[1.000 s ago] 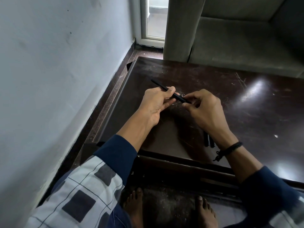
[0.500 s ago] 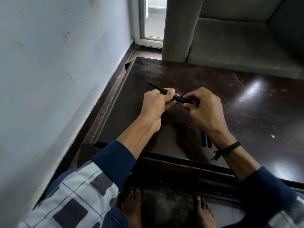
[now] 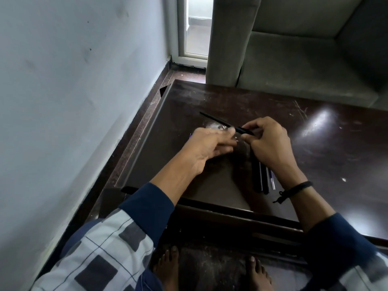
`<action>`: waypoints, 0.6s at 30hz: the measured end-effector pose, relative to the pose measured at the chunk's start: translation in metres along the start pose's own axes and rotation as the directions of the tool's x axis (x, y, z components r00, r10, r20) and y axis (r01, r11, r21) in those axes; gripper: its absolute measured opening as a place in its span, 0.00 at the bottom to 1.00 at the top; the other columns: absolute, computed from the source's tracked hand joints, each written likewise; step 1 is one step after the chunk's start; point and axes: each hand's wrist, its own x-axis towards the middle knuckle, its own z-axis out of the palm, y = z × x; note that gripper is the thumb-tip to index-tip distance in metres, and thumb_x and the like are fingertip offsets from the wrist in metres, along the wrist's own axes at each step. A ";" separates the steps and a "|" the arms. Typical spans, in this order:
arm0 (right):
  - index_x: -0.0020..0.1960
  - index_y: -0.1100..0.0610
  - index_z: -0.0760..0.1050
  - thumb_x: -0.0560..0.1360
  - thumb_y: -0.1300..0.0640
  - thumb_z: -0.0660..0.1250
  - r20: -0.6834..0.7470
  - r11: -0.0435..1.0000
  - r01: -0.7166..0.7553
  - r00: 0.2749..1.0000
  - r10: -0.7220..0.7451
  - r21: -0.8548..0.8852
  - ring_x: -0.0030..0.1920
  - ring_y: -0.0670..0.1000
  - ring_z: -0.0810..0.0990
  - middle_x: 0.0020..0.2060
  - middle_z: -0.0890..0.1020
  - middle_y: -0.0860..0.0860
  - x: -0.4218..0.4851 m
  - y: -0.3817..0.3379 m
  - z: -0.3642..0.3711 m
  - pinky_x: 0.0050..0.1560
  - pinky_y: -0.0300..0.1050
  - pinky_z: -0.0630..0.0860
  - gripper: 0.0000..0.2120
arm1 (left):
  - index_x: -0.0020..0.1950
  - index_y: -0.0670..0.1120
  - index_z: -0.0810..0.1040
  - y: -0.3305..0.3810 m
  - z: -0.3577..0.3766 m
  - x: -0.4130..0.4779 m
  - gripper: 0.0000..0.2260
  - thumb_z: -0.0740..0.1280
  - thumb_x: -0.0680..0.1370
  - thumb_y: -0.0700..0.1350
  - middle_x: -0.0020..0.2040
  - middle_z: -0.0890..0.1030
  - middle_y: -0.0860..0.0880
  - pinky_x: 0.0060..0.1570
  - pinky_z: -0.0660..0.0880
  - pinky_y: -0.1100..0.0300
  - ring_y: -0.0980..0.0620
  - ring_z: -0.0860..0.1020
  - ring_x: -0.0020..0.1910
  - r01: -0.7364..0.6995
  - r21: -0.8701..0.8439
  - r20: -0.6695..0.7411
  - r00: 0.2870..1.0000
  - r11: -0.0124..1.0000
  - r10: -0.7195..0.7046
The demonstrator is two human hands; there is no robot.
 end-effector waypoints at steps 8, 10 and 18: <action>0.54 0.51 0.83 0.76 0.57 0.74 0.065 0.988 -0.070 0.995 0.080 -0.135 0.48 0.45 0.76 0.48 0.78 0.44 0.031 0.009 0.000 0.48 0.42 0.70 0.08 | 0.54 0.38 0.84 -0.002 0.008 -0.010 0.09 0.69 0.81 0.43 0.39 0.84 0.45 0.26 0.70 0.69 0.56 0.77 0.31 0.011 0.554 0.241 0.955 0.832 -0.173; 0.55 0.51 0.84 0.75 0.57 0.75 0.106 0.983 -0.073 0.990 0.092 -0.170 0.49 0.47 0.76 0.47 0.79 0.46 0.052 0.005 0.005 0.48 0.41 0.69 0.08 | 0.53 0.39 0.84 0.003 0.002 -0.009 0.08 0.69 0.81 0.42 0.38 0.84 0.46 0.26 0.70 0.69 0.56 0.77 0.30 -0.002 0.543 0.213 0.968 0.840 -0.135; 0.54 0.50 0.84 0.75 0.57 0.75 0.199 0.957 -0.065 0.972 0.125 -0.284 0.57 0.54 0.82 0.51 0.84 0.50 0.093 0.006 0.028 0.53 0.45 0.74 0.09 | 0.50 0.44 0.85 0.015 -0.021 0.004 0.05 0.69 0.80 0.41 0.40 0.86 0.47 0.29 0.72 0.68 0.58 0.79 0.32 -0.049 0.397 0.106 0.994 0.916 0.008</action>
